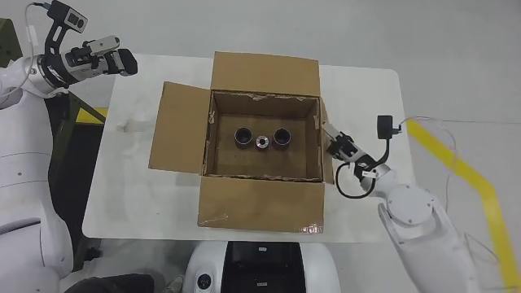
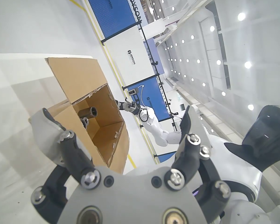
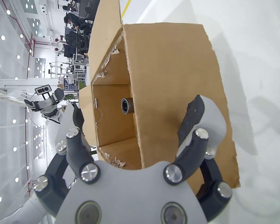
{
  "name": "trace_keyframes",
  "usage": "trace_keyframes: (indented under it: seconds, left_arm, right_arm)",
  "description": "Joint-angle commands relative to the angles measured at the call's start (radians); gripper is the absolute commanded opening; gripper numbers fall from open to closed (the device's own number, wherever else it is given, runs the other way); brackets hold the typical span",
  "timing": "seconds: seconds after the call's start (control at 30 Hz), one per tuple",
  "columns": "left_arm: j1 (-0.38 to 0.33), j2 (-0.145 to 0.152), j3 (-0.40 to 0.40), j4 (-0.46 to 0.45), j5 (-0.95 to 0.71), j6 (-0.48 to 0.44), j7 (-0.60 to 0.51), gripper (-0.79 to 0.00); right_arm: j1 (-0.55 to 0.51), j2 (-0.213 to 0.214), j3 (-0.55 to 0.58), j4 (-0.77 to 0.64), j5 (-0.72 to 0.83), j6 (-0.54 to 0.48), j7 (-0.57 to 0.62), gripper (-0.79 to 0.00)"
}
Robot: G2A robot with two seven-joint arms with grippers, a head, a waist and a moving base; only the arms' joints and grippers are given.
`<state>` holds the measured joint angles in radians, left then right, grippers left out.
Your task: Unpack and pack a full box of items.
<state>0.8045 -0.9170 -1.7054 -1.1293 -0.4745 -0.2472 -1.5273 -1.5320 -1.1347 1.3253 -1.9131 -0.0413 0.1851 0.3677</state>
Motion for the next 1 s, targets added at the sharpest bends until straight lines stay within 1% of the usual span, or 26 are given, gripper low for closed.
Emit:
trace_keyframes:
  seconds: [0.0, 0.17, 0.4, 0.6, 0.73, 0.83, 0.9, 0.97]
  left_arm:
    - [0.000, 0.000, 0.000, 0.000, 0.000, 0.000, 0.000, 0.000]
    - [0.000, 0.000, 0.000, 0.000, 0.000, 0.000, 0.000, 0.000]
    - [0.000, 0.000, 0.000, 0.000, 0.000, 0.000, 0.000, 0.000]
    - [0.000, 0.000, 0.000, 0.000, 0.000, 0.000, 0.000, 0.000]
    - [0.000, 0.000, 0.000, 0.000, 0.000, 0.000, 0.000, 0.000]
    - [0.000, 0.000, 0.000, 0.000, 0.000, 0.000, 0.000, 0.000]
    - [0.000, 0.000, 0.000, 0.000, 0.000, 0.000, 0.000, 0.000]
    - [0.000, 0.000, 0.000, 0.000, 0.000, 0.000, 0.000, 0.000]
  right_arm:
    - [0.007, 0.001, 0.006, -0.020, -0.027, 0.018, 0.001, 0.000]
    - [0.044, 0.004, 0.002, -0.077, -0.104, 0.065, 0.023, 0.000]
    - [0.159, 0.001, -0.044, -0.112, -0.138, 0.080, 0.134, 0.000]
    - [0.275, -0.009, -0.123, -0.071, -0.126, 0.080, 0.231, 0.000]
    - [0.340, -0.013, -0.177, -0.035, -0.149, 0.075, 0.309, 0.000]
    - [0.385, -0.012, -0.223, 0.001, -0.209, 0.054, 0.391, 0.000]
    - [0.417, -0.014, -0.256, 0.033, -0.221, 0.027, 0.455, 0.000]
    - [0.448, -0.017, -0.287, 0.064, -0.248, 0.010, 0.492, 0.000]
